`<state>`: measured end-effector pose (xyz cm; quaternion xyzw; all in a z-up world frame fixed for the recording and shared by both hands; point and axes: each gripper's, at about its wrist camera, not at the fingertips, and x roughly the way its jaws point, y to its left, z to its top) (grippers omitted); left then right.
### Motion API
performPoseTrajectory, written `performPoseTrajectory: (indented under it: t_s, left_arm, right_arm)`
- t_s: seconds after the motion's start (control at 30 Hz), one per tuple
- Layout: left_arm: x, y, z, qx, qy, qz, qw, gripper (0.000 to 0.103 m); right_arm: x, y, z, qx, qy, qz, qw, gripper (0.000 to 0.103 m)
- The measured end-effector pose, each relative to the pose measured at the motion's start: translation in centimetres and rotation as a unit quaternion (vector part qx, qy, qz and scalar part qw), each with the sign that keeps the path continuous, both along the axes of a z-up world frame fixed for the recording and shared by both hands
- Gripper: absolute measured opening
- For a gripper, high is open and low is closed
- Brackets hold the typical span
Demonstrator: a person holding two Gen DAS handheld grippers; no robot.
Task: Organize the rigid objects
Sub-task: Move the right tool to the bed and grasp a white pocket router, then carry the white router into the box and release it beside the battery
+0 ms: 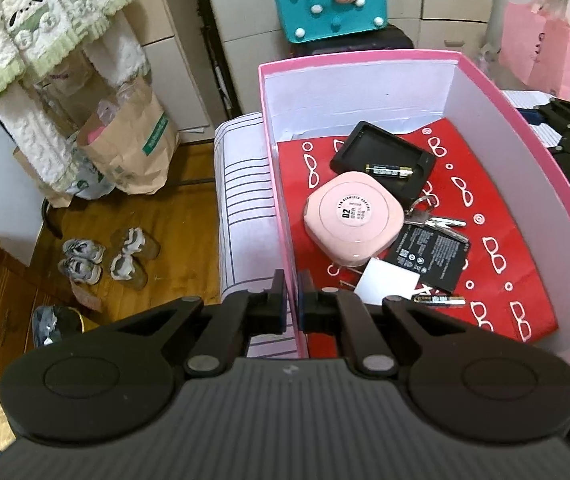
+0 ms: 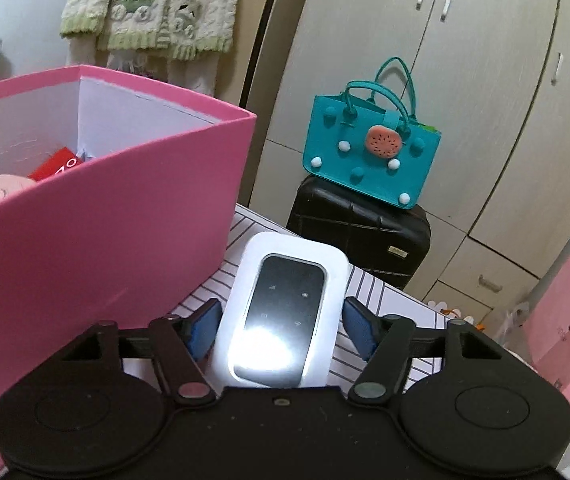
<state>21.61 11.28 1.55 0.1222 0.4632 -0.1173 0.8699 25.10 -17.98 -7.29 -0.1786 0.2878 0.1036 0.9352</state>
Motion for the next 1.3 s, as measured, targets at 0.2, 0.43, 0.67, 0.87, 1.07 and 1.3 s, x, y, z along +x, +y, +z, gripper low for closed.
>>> performPoseTrajectory:
  t_s: [0.2, 0.43, 0.67, 0.87, 1.07, 1.3]
  left_arm:
    - [-0.1, -0.1, -0.2, 0.010, -0.003, -0.033, 0.9994, 0.007]
    - [0.9, 0.2, -0.5, 0.001, 0.029, -0.046, 0.9985, 0.010]
    - [0.4, -0.2, -0.6, 0.017, 0.012, -0.063, 0.9978, 0.009]
    - [0.2, -0.1, -0.6, 0.018, 0.006, -0.069, 0.9975, 0.009]
    - [0.4, 0.1, -0.4, 0.013, 0.013, -0.069, 0.9975, 0.010]
    - [-0.1, 0.1, 0.1, 0.010, 0.000, -0.067, 0.9977, 0.009]
  right_arm:
    - [-2.1, 0.4, 1.6, 0.012, 0.003, 0.012, 1.000, 0.065]
    - [-3.8, -1.0, 3.8, 0.056, 0.015, -0.009, 0.998, 0.064]
    - [-5.6, -2.5, 5.7, 0.106, 0.009, -0.020, 0.994, 0.064]
    - [-7.4, -2.2, 7.1, 0.117, -0.005, -0.013, 0.993, 0.064]
    - [-9.8, -0.1, 10.8, 0.128, -0.013, 0.074, 0.989, 0.064]
    - [-9.5, 4.6, 12.5, 0.111, -0.009, 0.161, 0.981, 0.064]
